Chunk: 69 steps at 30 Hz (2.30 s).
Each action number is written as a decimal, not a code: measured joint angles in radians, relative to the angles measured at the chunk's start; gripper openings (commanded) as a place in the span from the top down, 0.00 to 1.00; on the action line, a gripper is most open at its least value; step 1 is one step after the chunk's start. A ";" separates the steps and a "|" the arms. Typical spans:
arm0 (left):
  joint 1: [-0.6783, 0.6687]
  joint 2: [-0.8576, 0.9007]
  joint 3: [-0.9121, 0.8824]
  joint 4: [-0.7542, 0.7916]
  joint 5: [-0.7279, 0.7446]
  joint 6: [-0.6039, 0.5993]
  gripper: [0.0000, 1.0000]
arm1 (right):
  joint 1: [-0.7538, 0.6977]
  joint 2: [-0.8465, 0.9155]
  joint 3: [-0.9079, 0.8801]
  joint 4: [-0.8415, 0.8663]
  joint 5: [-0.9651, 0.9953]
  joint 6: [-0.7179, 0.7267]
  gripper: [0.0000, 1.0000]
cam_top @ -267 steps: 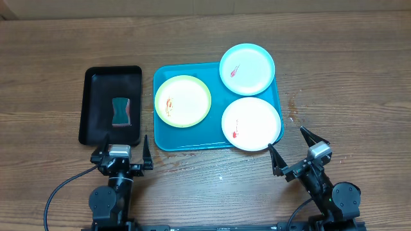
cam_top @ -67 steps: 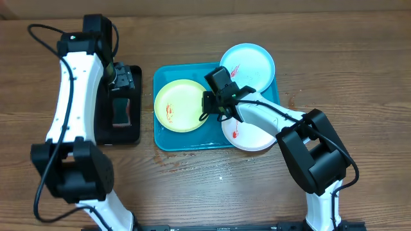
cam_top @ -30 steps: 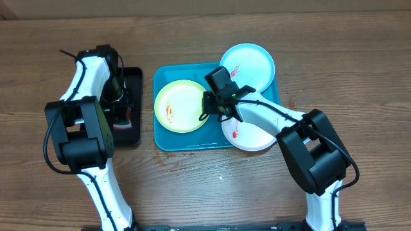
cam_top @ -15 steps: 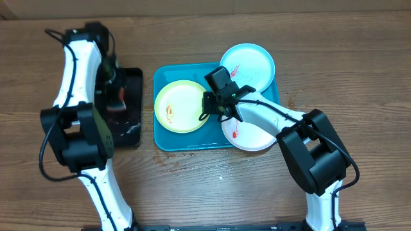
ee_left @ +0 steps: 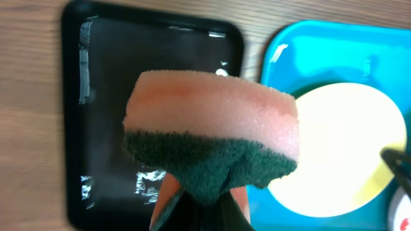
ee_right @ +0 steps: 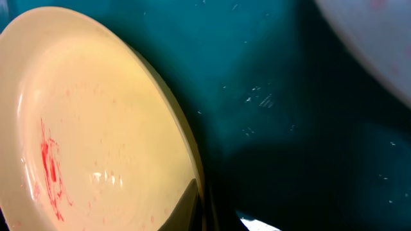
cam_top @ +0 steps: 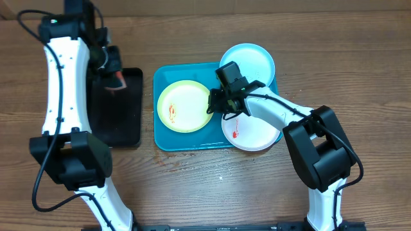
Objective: Clean dirty plates on tray and stack at the side
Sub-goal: 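Scrub the yellow plate with the sponge in the left gripper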
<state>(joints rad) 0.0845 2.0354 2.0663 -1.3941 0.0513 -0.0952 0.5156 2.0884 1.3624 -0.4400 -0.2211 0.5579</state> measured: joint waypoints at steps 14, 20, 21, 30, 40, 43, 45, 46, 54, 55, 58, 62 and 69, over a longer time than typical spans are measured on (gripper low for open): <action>-0.273 0.000 -0.453 0.427 -0.023 -0.185 0.96 | -0.005 0.000 0.000 -0.023 -0.004 0.071 0.96; -0.334 0.000 -0.508 0.477 -0.079 -0.207 0.96 | -0.005 0.000 0.000 -0.024 -0.004 0.075 0.96; -0.337 0.000 -0.514 0.477 -0.086 -0.211 0.96 | -0.005 0.000 0.000 -0.024 -0.004 0.074 0.96; -0.338 0.000 -0.547 0.443 -0.130 -0.220 0.96 | -0.005 0.000 0.000 -0.026 -0.004 0.074 0.96; -0.338 0.000 -0.550 0.374 0.007 -0.187 0.96 | 0.020 -0.001 0.001 -0.032 0.026 0.075 0.96; -0.338 0.000 -0.552 0.378 0.016 -0.188 0.96 | 0.043 -0.002 0.007 -0.044 0.061 0.089 0.96; -0.338 0.000 -0.553 0.388 0.016 -0.195 0.96 | 0.064 -0.004 0.011 -0.062 0.104 0.108 0.96; -0.338 0.000 -0.553 0.396 0.016 -0.198 0.96 | 0.077 -0.006 0.013 -0.069 0.132 0.121 0.96; -0.338 0.030 -0.553 0.423 -0.003 -0.245 0.96 | 0.133 -0.010 0.023 -0.099 0.295 0.187 0.96; -0.338 0.040 -0.553 0.423 -0.003 -0.248 0.96 | 0.134 -0.010 0.023 -0.101 0.303 0.190 0.96; -0.338 0.057 -0.553 0.422 -0.004 -0.251 0.96 | 0.134 -0.010 0.023 -0.101 0.309 0.194 0.96; -0.338 0.061 -0.549 0.418 -0.002 -0.254 0.96 | 0.134 -0.010 0.023 -0.102 0.312 0.198 0.96; -0.335 0.080 -0.506 0.357 0.028 -0.209 0.96 | 0.135 -0.010 0.023 -0.103 0.319 0.197 0.96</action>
<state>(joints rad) -0.2508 2.1151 1.5600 -1.0370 0.0792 -0.3038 0.6502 2.0781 1.3849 -0.5430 0.0975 0.7551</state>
